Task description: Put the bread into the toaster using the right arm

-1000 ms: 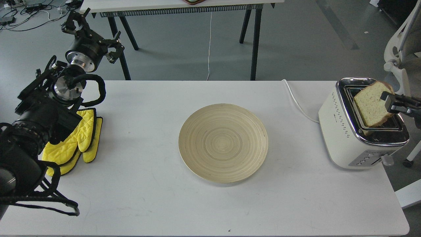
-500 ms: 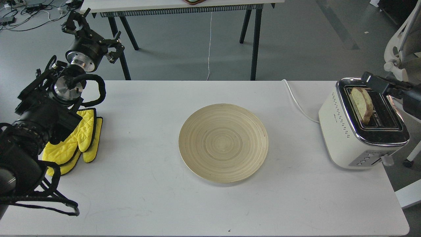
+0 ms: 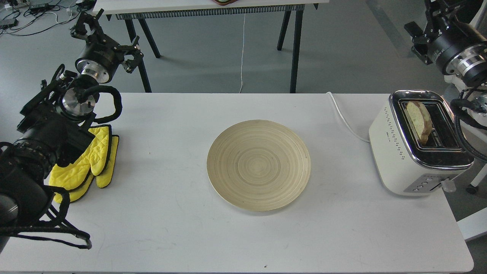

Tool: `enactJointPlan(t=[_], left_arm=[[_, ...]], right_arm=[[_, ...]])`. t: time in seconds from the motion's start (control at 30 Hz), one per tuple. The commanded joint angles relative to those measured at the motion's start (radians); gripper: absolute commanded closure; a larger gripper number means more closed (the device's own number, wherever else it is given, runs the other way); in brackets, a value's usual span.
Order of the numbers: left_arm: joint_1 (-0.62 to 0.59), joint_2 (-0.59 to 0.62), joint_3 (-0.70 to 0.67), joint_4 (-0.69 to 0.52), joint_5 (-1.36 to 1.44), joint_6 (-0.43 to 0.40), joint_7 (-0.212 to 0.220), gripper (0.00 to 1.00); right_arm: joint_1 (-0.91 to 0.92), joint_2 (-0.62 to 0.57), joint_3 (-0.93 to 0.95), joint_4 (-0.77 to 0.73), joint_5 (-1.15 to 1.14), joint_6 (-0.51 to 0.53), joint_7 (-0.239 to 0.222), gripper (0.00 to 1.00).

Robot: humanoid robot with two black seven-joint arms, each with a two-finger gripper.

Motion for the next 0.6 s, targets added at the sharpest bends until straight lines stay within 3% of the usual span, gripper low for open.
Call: enactJointPlan(t=[0.0,0.2,0.37,0.57], left_arm=[[0.0,0.0,0.0,0.0,-0.001,0.0,0.0,0.0],[0.0,0.0,0.0,0.0,-0.001,0.0,0.0,0.0],[0.0,0.0,0.0,0.0,-0.001,0.0,-0.001,0.0],[-0.002,0.0,-0.001,0.0,-0.001,0.0,-0.001,0.0]], right_arm=[[-0.002,0.127,0.075,-0.148,0.151,0.03,-0.01,0.0],[-0.016,0.307,0.204,-0.418,0.265,0.255,-0.045,0.0],[-0.019,0.431,0.337,-0.56,0.271,0.317,-0.125,0.0],[-0.021,0.52,0.439,-0.648,0.271,0.37,-0.133,0.0]])
